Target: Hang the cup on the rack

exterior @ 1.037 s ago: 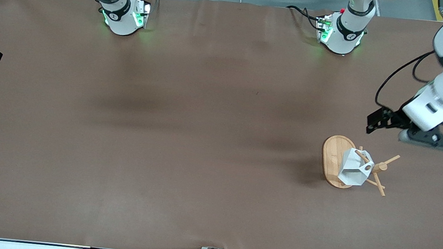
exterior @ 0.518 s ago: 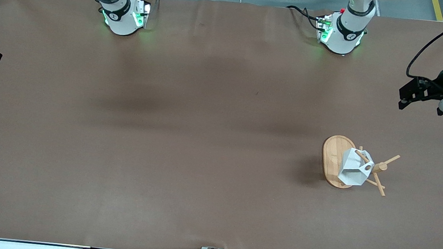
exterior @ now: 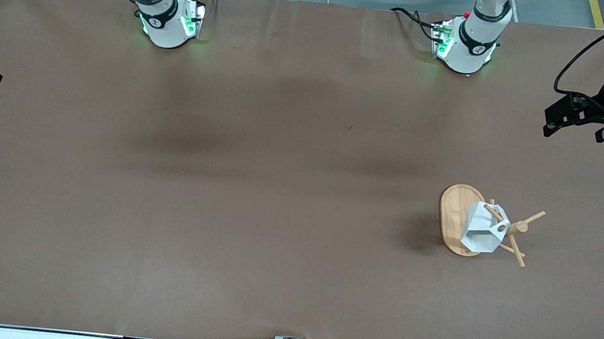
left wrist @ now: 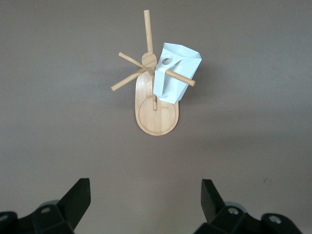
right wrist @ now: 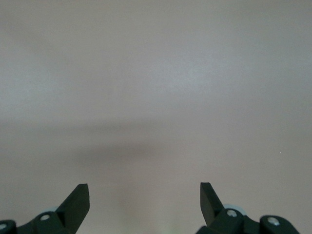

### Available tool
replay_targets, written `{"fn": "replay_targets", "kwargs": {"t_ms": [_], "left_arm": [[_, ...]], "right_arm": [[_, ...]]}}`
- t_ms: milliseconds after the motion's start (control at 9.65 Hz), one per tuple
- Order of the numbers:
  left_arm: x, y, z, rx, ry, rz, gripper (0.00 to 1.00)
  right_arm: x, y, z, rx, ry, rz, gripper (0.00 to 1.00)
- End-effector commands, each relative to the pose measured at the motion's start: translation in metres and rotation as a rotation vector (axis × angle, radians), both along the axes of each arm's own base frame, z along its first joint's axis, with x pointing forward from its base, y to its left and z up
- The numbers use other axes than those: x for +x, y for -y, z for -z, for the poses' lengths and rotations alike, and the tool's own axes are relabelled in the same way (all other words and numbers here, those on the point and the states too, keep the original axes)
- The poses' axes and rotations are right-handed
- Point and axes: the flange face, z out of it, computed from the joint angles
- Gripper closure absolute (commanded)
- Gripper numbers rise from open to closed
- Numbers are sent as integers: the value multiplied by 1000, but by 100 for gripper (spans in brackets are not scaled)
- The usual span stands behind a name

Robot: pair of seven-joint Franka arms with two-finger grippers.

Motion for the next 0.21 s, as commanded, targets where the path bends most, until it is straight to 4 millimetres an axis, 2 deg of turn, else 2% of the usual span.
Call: {"fn": "replay_targets", "kwargs": {"t_ms": [0,104], "left_arm": [[4,4,12,-12,-41,-7,0],[3,4,10,-12,-40,-6,0]], "right_arm": [[0,1,3,5,2,16,0],[0,1,3,5,2,16,0]]}}
